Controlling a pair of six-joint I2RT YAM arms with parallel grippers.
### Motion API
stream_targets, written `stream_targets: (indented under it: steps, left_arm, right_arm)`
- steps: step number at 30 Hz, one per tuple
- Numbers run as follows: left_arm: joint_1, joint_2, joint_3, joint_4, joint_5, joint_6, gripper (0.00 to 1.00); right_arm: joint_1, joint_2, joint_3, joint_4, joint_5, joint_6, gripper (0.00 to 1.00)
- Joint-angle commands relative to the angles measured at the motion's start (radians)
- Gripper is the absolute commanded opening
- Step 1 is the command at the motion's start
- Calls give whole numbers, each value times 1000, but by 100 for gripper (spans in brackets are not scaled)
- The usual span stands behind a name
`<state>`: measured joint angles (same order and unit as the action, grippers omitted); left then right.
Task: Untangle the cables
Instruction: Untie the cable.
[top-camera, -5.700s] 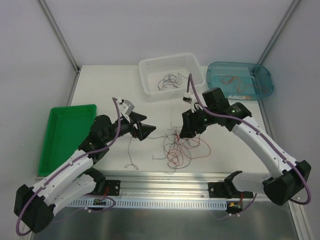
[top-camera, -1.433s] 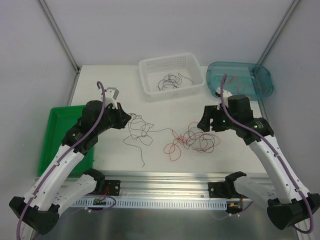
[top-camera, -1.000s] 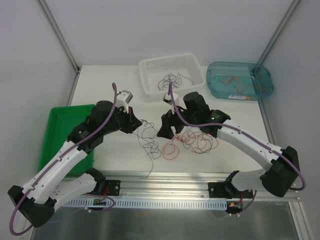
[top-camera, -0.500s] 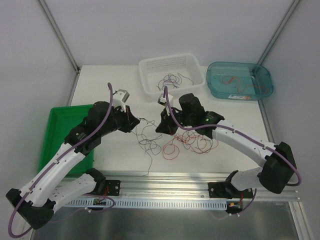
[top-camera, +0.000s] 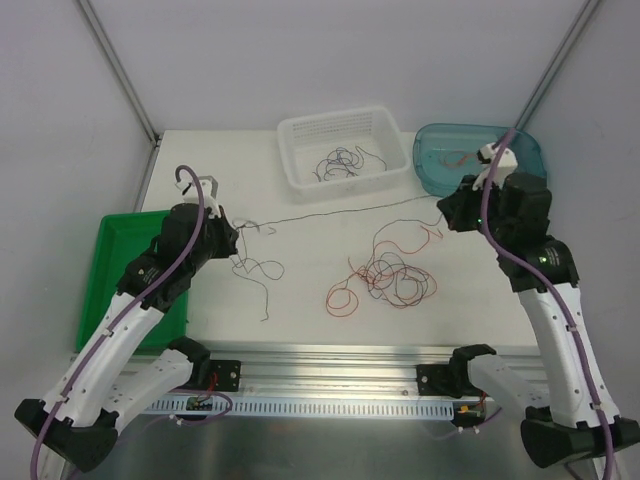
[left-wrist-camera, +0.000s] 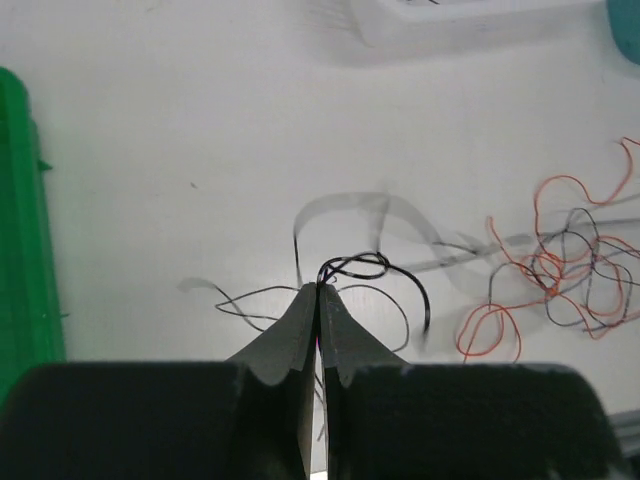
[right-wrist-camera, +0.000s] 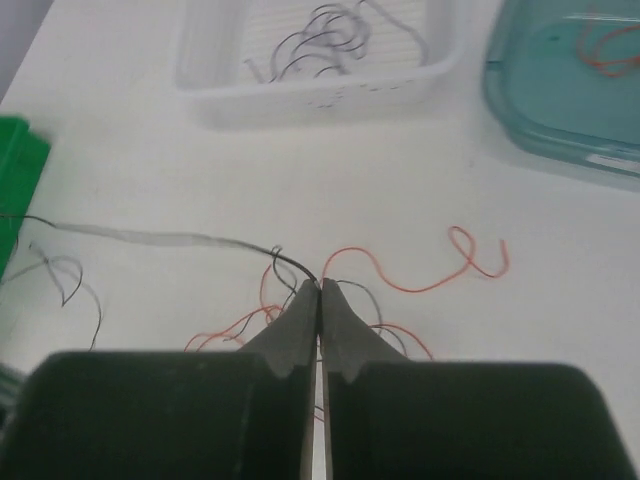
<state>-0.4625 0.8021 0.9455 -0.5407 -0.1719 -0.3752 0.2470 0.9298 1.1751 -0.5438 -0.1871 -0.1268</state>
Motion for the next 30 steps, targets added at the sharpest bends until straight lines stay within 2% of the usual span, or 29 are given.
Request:
stream_targets:
  steps: [1, 7, 10, 14, 18, 20, 22, 24, 25, 26, 30]
  left_arm:
    - [31, 6, 4, -65, -138, -11, 0]
    - [54, 83, -1, -77, -193, -13, 0]
    - [62, 123, 6, -77, -221, -8, 0]
    - [76, 166, 25, -84, -258, 22, 0]
    - [126, 204, 26, -105, -324, 50, 0]
    - [145, 227, 12, -104, -313, 36, 0]
    - [166, 250, -2, -102, -295, 7, 0]
    - [176, 276, 15, -100, -261, -17, 0]
    - [174, 279, 27, -93, -200, -22, 0]
    - [176, 278, 44, -88, -155, -21, 0]
    - [173, 281, 169, -82, 23, 25, 0]
  right_arm:
    - [-157, -40, 95, -122, 57, 82, 1]
    - [-322, 13, 288, -170, -59, 156, 1]
    - [-342, 50, 391, -189, -136, 187, 1]
    - [-362, 69, 480, -215, -143, 176, 1]
    - [-486, 104, 629, -251, -77, 185, 1]
    - [-526, 150, 751, -283, -119, 222, 1]
    - [-558, 211, 794, -289, -208, 265, 1]
    - [-557, 231, 769, -230, -294, 317, 1]
    - [-549, 239, 740, -204, -418, 337, 1]
    - [-529, 239, 709, -188, -448, 348, 1]
    - [-307, 193, 500, -202, -322, 234, 1]
